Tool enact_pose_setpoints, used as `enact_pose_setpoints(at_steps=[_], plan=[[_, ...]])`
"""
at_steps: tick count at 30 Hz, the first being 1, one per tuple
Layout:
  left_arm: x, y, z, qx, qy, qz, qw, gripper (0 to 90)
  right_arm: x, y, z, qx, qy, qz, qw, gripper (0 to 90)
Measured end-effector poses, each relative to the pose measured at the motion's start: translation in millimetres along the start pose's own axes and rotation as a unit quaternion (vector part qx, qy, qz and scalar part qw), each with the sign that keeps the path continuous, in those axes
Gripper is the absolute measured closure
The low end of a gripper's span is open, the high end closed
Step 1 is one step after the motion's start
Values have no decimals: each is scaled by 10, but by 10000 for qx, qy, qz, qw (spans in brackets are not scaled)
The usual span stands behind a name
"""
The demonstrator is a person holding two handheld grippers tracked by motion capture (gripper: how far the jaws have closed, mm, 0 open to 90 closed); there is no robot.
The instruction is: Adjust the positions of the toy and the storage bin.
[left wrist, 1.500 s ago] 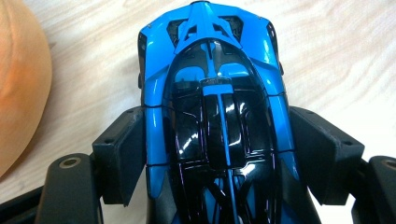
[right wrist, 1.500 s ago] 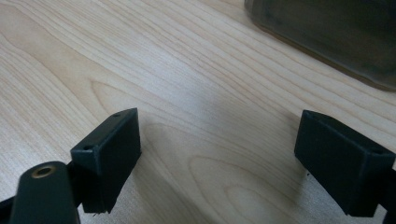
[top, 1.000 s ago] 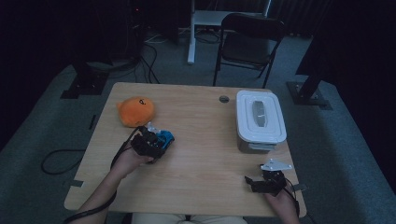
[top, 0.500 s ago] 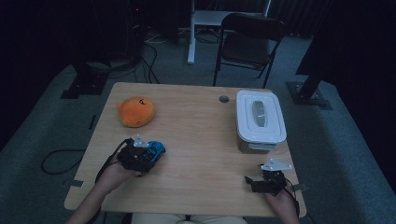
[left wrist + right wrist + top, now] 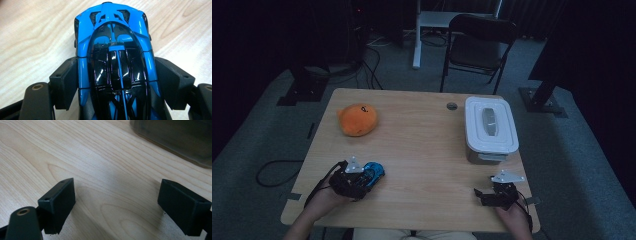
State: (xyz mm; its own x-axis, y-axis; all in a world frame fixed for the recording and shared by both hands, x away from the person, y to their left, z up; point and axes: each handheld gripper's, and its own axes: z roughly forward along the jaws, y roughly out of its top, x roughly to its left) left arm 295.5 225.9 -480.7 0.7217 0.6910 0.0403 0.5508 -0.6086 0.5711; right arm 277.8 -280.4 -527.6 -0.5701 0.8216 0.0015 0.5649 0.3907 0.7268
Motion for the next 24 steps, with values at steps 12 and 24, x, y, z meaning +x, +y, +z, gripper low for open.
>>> enact_pose_setpoints(at_steps=[12, 24], plan=[[-126, -63, 69, 26, -358, 685, 9970, 257, 2, 1, 1, 0, -10, 6, 10000, 139], [-70, -154, 168, 27, -603, 492, 9970, 239, 1, 0, 1, 0, -12, 5, 10000, 139]])
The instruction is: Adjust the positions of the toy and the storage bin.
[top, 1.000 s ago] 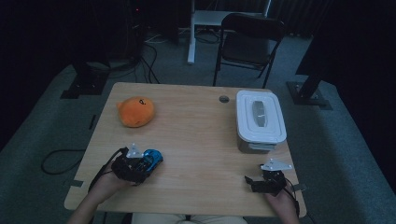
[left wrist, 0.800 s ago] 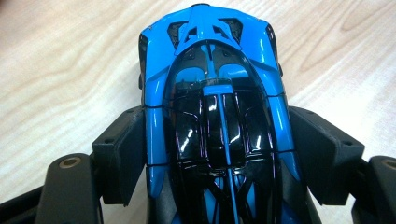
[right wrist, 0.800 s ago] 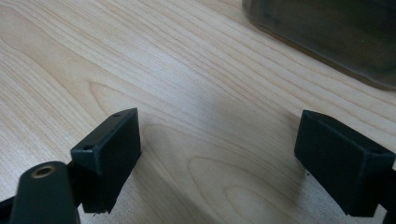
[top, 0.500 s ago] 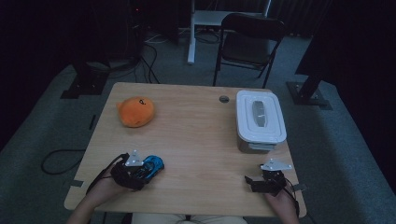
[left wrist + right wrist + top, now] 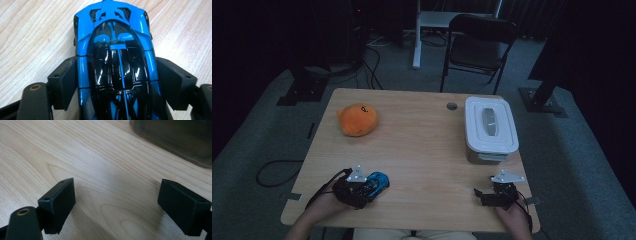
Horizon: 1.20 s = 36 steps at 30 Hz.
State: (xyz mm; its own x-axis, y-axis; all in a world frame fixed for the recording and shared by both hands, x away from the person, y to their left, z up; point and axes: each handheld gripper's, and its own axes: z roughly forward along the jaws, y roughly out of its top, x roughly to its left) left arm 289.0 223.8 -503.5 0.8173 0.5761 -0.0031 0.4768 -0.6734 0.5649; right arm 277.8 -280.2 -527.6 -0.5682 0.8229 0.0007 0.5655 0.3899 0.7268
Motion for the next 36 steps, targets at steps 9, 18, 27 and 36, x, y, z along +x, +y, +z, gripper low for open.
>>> enact_pose_setpoints(at_steps=[9, 18, 27, 36], plan=[[105, 42, -196, -249, 74, -233, 9994, 233, 0, 0, 0, -1, 2, 4, 10000, 139], [326, 134, -334, -377, 388, -665, 9963, 171, 0, 0, 0, -1, 2, 3, 10000, 139], [701, 259, -300, -676, 766, -1350, 9856, 105, 0, 0, 0, 0, 2, 5, 10000, 139], [1132, 445, -329, -1048, 1434, -1600, 9710, 161, 0, 0, 0, -1, 1, 3, 10000, 139]])
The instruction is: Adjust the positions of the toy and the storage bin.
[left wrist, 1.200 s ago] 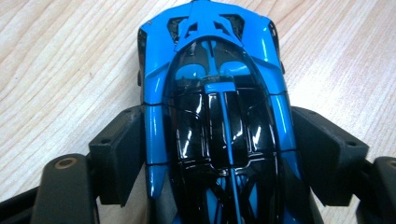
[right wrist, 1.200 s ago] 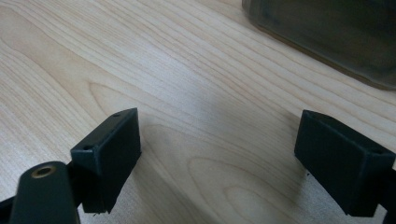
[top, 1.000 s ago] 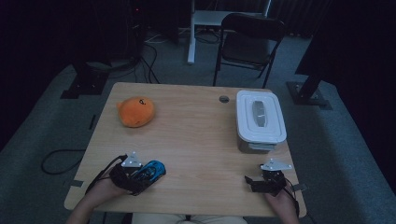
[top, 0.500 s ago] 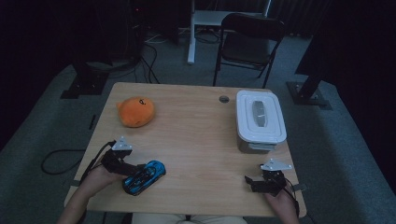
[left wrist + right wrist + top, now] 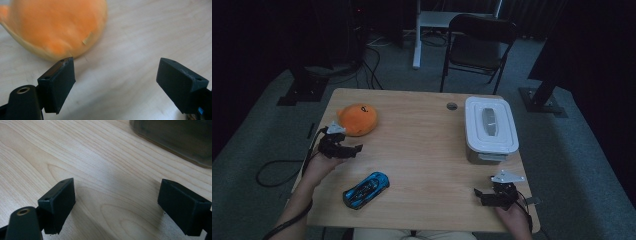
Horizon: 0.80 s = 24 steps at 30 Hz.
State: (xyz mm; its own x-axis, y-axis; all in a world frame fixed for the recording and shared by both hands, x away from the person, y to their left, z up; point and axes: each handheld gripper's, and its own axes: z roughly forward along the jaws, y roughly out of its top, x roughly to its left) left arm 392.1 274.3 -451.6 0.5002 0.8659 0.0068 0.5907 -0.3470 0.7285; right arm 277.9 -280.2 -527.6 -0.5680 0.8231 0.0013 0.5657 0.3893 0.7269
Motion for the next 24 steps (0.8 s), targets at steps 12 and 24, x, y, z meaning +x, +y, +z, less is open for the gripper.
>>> enact_pose_setpoints(at_steps=[12, 24], plan=[[366, 251, 258, -52, 586, -411, 9974, 283, 0, 0, 0, -1, 2, 1, 10000, 139], [468, 180, 534, 189, 938, -500, 9942, 392, 0, 0, 0, 0, 2, 4, 10000, 139]])
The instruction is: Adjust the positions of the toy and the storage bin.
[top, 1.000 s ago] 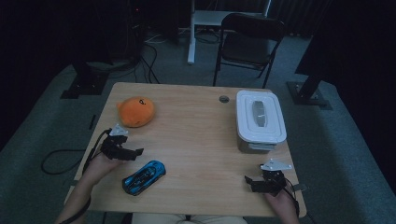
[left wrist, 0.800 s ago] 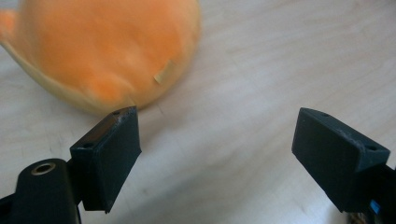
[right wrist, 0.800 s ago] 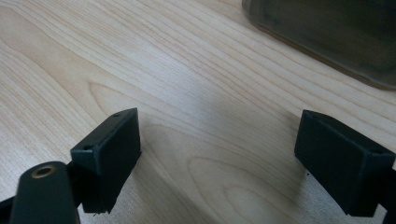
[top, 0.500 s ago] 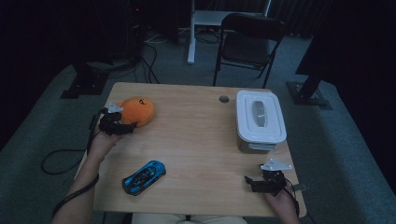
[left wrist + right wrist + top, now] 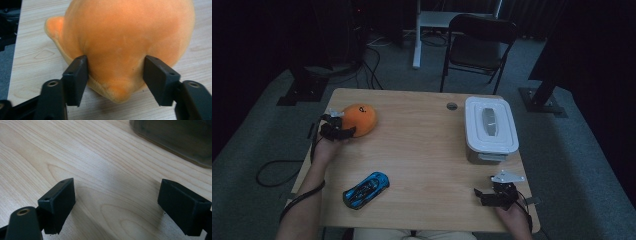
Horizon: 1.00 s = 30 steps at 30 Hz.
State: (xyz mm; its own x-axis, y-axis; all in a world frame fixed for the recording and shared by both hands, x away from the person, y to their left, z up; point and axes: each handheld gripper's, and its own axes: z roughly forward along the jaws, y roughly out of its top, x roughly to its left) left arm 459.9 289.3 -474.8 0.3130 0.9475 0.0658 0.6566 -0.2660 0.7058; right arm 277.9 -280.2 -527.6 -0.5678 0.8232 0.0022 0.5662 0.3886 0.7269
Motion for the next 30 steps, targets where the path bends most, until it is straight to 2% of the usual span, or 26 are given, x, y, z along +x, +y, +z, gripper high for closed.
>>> enact_pose_setpoints(at_steps=[4, 9, 11, 12, 14, 15, 17, 18, 19, 20, 21, 23, 24, 25, 27, 28, 29, 30], plan=[[-47, 13, -9, 106, 101, 289, 9995, 556, 0, 0, 0, 1, -1, 0, 10000, 139], [-95, -7, -85, 67, 111, 359, 9993, 735, 0, 0, 0, 1, -1, 1, 10000, 139], [-126, -29, -140, 25, 110, 323, 9994, 764, 0, 0, 0, 0, -1, 1, 10000, 139], [-143, -39, -172, 39, 67, 260, 9996, 766, 0, 0, 0, 1, -1, 2, 10000, 139], [-183, -57, -242, 8, 164, 213, 9996, 769, 0, 0, 0, 0, -1, 1, 10000, 139], [-211, -67, -292, 61, 86, 125, 9999, 768, 0, 0, 0, 0, -1, 2, 10000, 139], [-238, -76, -328, 40, 80, 72, 9999, 765, 0, 0, 0, 0, -1, 1, 10000, 139], [-362, -110, -447, 87, 39, 69, 9999, 765, 0, 0, 0, 0, -1, 1, 10000, 139], [-419, -130, -495, 76, 50, 94, 9999, 750, 0, 0, 0, 0, -1, 1, 10000, 139], [-470, -147, -534, 160, -66, 124, 9998, 733, 0, 0, 0, 0, -2, 1, 10000, 139], [-517, -174, -576, 132, -190, 108, 9997, 718, 0, 0, 0, 0, -1, 0, 10000, 139], [-569, -199, -611, 169, -218, 151, 9995, 656, 0, 0, 0, 0, -1, 0, 10000, 139], [-649, -259, -669, 255, -450, 212, 9984, 656, 0, 0, 0, 0, -1, 0, 10000, 139], [-665, -277, -685, 242, -504, 216, 9982, 609, 0, 0, 0, 0, -2, 0, 10000, 139], [-716, -358, -743, 303, -739, 295, 9964, 575, 0, 0, 0, 0, -2, 0, 10000, 139], [-723, -393, -785, 241, -824, 250, 9960, 570, 0, 0, 0, 0, -1, 1, 10000, 139], [-726, -425, -827, 287, -995, 293, 9942, 572, 0, 0, 0, 1, -2, 2, 10000, 139], [-731, -443, -854, 300, -1032, 317, 9937, 571, 0, 0, 0, 1, -2, 2, 10000, 139]])
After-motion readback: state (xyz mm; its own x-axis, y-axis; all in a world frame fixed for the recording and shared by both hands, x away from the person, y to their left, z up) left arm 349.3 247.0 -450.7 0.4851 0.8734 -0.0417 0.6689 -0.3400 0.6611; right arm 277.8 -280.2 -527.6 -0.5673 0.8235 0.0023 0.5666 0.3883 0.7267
